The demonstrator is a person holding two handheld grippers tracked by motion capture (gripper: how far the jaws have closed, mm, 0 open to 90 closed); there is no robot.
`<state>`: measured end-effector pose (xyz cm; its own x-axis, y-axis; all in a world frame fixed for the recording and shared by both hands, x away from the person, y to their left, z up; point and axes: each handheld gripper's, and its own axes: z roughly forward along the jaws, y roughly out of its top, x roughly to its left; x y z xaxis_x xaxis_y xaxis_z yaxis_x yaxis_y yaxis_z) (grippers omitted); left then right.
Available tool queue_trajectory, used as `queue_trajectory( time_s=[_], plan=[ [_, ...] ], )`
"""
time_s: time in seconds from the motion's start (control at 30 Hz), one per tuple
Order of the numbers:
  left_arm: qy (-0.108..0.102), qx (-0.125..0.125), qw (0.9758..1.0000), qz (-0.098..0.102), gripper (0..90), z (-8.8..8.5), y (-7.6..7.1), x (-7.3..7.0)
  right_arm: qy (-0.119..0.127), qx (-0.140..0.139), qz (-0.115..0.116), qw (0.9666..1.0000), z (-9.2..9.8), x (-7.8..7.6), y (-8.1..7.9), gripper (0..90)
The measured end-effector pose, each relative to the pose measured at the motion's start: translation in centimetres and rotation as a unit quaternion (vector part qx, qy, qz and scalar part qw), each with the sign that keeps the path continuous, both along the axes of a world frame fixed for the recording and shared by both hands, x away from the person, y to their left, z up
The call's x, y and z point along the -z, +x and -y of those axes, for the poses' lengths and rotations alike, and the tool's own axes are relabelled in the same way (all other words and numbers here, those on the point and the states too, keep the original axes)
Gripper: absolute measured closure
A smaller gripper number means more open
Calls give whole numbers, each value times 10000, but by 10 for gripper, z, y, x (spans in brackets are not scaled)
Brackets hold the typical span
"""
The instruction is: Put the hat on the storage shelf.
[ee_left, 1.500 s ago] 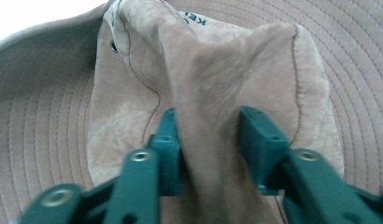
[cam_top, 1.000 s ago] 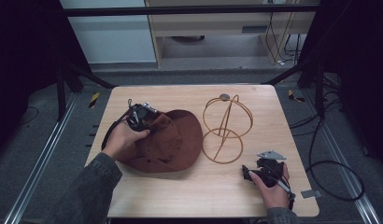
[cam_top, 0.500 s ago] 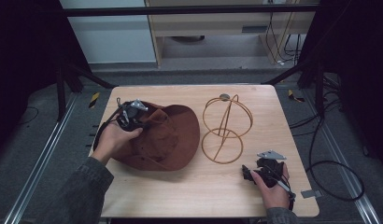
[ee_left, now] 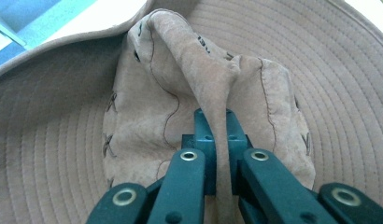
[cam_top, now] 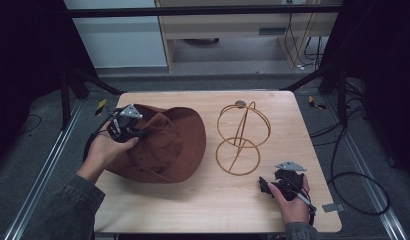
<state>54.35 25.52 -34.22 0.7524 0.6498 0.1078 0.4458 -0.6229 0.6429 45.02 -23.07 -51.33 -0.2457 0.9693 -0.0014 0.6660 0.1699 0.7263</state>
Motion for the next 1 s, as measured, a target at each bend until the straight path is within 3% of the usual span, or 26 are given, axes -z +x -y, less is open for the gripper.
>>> queue_trajectory(
  time_s=[0.37, 1.0],
  plan=[
    [-50, 157, 9998, 93, 886, -9, -16, -8, -2, -1, 1, 10000, 0, 0, 0, 4],
    [-75, 356, 9983, 451, 885, -21, -49, -36, -3, 0, 2, 10000, 0, 0, 0, 4]
  ],
)
